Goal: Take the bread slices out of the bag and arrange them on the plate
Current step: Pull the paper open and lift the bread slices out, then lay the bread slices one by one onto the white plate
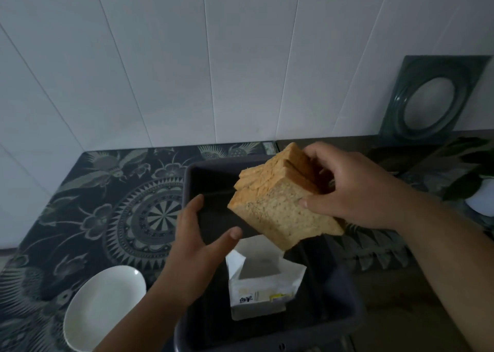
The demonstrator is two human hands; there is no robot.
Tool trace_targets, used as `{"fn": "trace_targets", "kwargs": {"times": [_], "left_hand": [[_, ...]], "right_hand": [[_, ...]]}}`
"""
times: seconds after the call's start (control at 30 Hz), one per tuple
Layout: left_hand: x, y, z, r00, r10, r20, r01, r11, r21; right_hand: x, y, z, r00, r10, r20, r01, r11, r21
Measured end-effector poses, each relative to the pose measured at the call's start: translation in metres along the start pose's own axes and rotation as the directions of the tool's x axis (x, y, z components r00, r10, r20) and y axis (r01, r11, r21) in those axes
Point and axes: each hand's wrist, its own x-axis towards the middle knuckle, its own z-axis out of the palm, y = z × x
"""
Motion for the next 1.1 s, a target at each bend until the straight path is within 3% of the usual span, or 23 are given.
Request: {"fn": "trace_targets", "kwargs": {"times": [0.13, 0.27, 0.37, 0.47, 0.67, 0.9, 1.1], "left_hand": [[0.003, 0.011, -0.001, 0.949, 0.113, 0.294, -0.026, 0.958, -0.287], [0.000, 0.010, -0.021, 0.910, 0.180, 0.374, 0.054, 0.842, -0.537], [-0.008, -0.002, -0.051, 0.934, 0.092, 0.346, 0.149, 0.779, -0.609], [-0.019, -0.022, -0.084, 0.947, -0.017, 0.321, 0.208, 0.794, -0.572], [-0.042, -0.069, -0.136, 0.946, -0.188, 0.263, 0.306, 0.786, -0.538], [-0.065, -0.112, -0.170, 0.896, -0.433, 0.097, 0.409, 0.721, -0.559], [-0.077, -0.136, -0.202, 0.859, -0.512, -0.009, 0.442, 0.751, -0.490]], "right_hand": [[0.001, -0.019, 0.012, 0.999, 0.049, 0.017, -0.051, 0.990, 0.130], [0.003, -0.041, 0.041, 0.997, 0.045, 0.061, -0.066, 0.907, 0.415], [0.007, -0.053, 0.073, 0.994, 0.087, 0.068, -0.110, 0.782, 0.613], [0.013, -0.065, 0.113, 0.979, 0.133, 0.154, -0.204, 0.686, 0.698], [0.031, -0.081, 0.192, 0.929, 0.192, 0.317, -0.369, 0.558, 0.744], [0.059, -0.093, 0.268, 0.842, 0.178, 0.509, -0.523, 0.498, 0.692], [0.065, -0.109, 0.323, 0.804, 0.185, 0.565, -0.584, 0.425, 0.692]]}}
